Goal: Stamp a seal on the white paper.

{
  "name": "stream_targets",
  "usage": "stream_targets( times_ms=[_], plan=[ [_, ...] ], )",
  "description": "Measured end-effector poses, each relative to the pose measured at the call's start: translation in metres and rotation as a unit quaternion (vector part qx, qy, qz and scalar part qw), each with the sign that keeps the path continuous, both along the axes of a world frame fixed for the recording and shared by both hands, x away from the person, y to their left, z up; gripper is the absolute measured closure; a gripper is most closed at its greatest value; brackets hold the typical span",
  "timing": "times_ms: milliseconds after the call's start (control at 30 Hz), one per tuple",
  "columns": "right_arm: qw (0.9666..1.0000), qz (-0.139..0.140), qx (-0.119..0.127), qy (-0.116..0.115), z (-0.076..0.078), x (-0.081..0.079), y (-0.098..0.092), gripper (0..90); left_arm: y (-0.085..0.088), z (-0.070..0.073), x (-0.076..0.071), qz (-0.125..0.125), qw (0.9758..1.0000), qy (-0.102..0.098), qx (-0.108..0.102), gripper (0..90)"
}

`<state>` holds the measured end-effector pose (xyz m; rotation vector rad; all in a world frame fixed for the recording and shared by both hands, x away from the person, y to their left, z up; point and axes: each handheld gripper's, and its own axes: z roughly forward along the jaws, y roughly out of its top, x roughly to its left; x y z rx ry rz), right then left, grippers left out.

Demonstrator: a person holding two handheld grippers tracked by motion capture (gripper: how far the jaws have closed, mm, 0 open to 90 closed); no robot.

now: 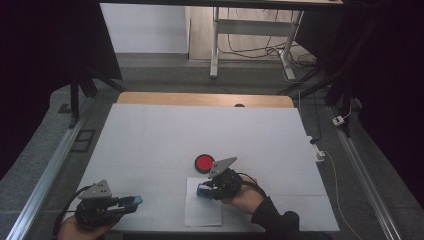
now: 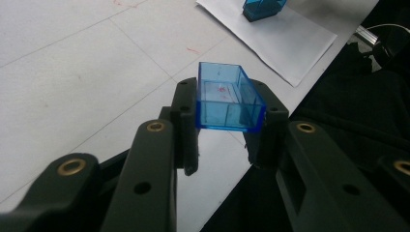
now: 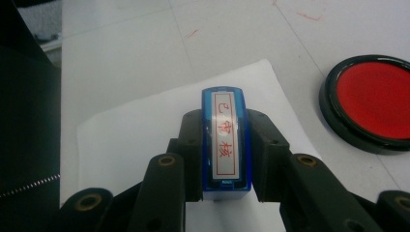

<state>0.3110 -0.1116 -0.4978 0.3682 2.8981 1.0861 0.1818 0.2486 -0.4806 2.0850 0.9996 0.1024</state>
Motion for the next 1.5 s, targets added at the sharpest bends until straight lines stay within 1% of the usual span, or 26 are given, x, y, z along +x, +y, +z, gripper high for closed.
stream_targets(
  times_ms=[133, 167, 233, 333, 500, 667, 733, 767, 833, 1033, 1100, 1267, 1500],
  plan=[
    [0.9996, -0.015, 0.014, 0.02, 0.0, 0.003, -0.003, 69.8, 0.0, 0.0, 0.0, -0.002, 1.0, 0.0, 0.0, 68.2],
    [0.9995, -0.016, 0.016, 0.02, 0.0, 0.004, -0.004, 69.8, 0.0, 0.0, 0.0, -0.002, 1.0, 0.0, -0.001, 68.2],
    [0.9993, -0.024, 0.024, 0.014, 0.004, 0.004, -0.005, 69.8, 0.001, 0.0, 0.0, -0.002, 1.0, 0.0, -0.001, 68.2],
    [0.9992, -0.023, 0.033, 0.003, 0.009, 0.003, -0.007, 69.8, 0.001, 0.0, 0.0, -0.002, 1.0, 0.0, -0.001, 68.2],
    [0.9993, -0.018, 0.033, -0.007, 0.014, 0.001, -0.008, 69.8, 0.0, 0.0, 0.0, -0.001, 1.0, -0.002, 0.002, 68.1],
    [0.9991, -0.018, 0.037, -0.009, 0.02, -0.001, -0.008, 69.8, -0.001, 0.0, -0.001, -0.003, 1.0, -0.002, 0.002, 68.1],
    [0.9987, -0.018, 0.046, -0.009, 0.022, -0.002, -0.007, 69.9, -0.001, 0.0, -0.001, -0.004, 1.0, -0.002, 0.002, 68.1],
    [0.9988, -0.016, 0.046, -0.01, 0.025, -0.002, -0.007, 69.9, -0.001, 0.0, -0.001, -0.004, 1.0, -0.003, 0.003, 68.1],
    [0.9984, -0.017, 0.054, -0.006, 0.028, -0.003, -0.007, 69.9, -0.001, 0.0, -0.001, -0.004, 1.0, -0.003, 0.004, 68.1],
    [0.9977, -0.017, 0.065, -0.004, 0.036, -0.005, -0.007, 69.9, -0.001, 0.0, -0.001, -0.007, 1.0, -0.003, 0.006, 68.1],
    [0.997, -0.018, 0.075, -0.003, 0.04, -0.005, -0.008, 69.9, -0.002, 0.0, -0.001, -0.008, 0.9999, -0.002, 0.008, 68.1],
    [0.9961, -0.017, 0.086, -0.009, 0.047, -0.006, -0.011, 69.9, -0.002, 0.0, -0.001, -0.006, 1.0, -0.002, 0.006, 68.1],
    [0.9954, -0.012, 0.093, -0.018, 0.055, -0.008, -0.014, 69.8, -0.002, 0.0, -0.001, -0.005, 1.0, -0.002, 0.006, 68.1]
  ],
)
